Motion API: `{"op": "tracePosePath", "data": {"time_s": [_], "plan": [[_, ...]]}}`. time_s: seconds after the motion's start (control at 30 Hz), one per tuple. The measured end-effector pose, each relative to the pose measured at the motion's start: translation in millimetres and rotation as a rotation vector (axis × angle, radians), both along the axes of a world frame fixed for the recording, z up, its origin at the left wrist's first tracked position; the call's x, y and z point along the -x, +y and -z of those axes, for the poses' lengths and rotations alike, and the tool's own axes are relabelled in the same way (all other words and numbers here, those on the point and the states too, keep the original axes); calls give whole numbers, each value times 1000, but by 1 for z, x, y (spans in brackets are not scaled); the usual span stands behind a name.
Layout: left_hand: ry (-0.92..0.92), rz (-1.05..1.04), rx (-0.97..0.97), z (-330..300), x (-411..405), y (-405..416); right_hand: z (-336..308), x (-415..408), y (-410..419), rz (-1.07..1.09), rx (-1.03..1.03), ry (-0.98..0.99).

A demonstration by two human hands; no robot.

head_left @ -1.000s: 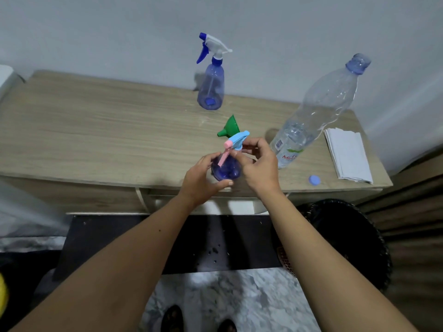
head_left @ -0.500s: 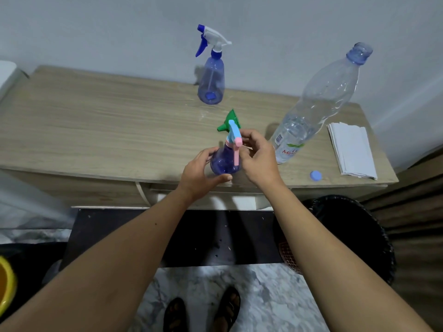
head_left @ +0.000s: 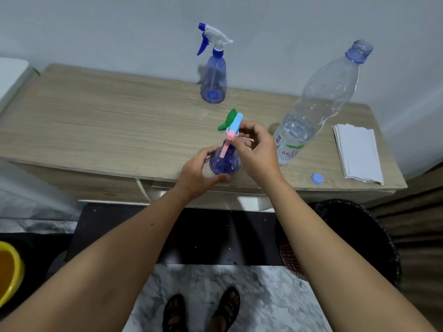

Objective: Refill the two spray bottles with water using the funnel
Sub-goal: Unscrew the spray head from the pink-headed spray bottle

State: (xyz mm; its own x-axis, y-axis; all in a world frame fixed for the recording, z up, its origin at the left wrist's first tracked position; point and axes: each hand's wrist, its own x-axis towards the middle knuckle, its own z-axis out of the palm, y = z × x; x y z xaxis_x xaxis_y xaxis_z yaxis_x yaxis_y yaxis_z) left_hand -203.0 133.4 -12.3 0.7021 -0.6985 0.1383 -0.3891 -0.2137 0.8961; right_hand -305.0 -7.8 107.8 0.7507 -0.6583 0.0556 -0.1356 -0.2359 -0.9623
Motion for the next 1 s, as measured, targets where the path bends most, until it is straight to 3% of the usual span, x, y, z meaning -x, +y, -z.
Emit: {"op": "tracePosePath", "data": {"time_s": [0.2, 0.7, 1.0], "plan": [[25, -16, -14, -2, 2, 1, -26, -4, -1, 33, -118, -126], [31, -15, -77, -5, 2, 1, -81, 1, -32, 159, -103, -380], [15, -12, -113, -10, -1, 2, -20, 23, -43, 337, -70, -80]]}}
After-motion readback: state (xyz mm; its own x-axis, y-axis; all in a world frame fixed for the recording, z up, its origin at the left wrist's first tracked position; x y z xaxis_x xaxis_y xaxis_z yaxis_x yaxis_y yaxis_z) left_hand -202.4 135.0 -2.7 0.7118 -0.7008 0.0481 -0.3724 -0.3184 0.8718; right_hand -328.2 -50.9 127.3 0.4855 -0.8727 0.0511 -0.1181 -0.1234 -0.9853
